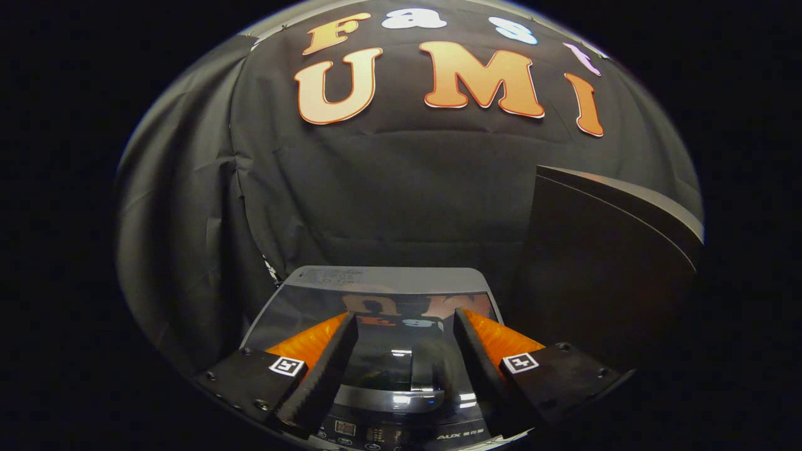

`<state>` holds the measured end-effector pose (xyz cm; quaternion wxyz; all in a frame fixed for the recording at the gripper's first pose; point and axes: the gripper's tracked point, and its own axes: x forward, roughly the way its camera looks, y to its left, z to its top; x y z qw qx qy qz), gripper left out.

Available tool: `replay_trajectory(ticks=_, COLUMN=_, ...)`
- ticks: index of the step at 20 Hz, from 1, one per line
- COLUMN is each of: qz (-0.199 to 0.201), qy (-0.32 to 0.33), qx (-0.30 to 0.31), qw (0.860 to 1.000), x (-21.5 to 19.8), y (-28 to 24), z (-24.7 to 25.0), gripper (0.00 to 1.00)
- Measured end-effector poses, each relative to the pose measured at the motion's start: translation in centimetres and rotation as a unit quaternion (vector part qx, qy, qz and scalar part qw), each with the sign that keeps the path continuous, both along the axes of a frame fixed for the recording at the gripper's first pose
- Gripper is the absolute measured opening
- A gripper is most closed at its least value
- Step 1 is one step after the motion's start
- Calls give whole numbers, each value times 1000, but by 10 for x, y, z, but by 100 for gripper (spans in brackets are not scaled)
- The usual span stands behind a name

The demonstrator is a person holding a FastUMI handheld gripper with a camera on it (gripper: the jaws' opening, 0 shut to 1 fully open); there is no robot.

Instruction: Put the clothes into the washing machine and then close the washing machine lid.

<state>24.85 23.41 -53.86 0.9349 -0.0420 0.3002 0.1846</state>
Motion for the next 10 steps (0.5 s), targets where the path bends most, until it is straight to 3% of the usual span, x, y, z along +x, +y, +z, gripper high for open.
replay_trajectory(ticks=4, qz=0, qy=16, qx=40, qw=999, x=-7, y=7, z=23, gripper=99)
replay_trajectory(ticks=10, qz=-9, qy=-48, qx=91, qw=995, x=-18, y=-21, z=133, gripper=98)
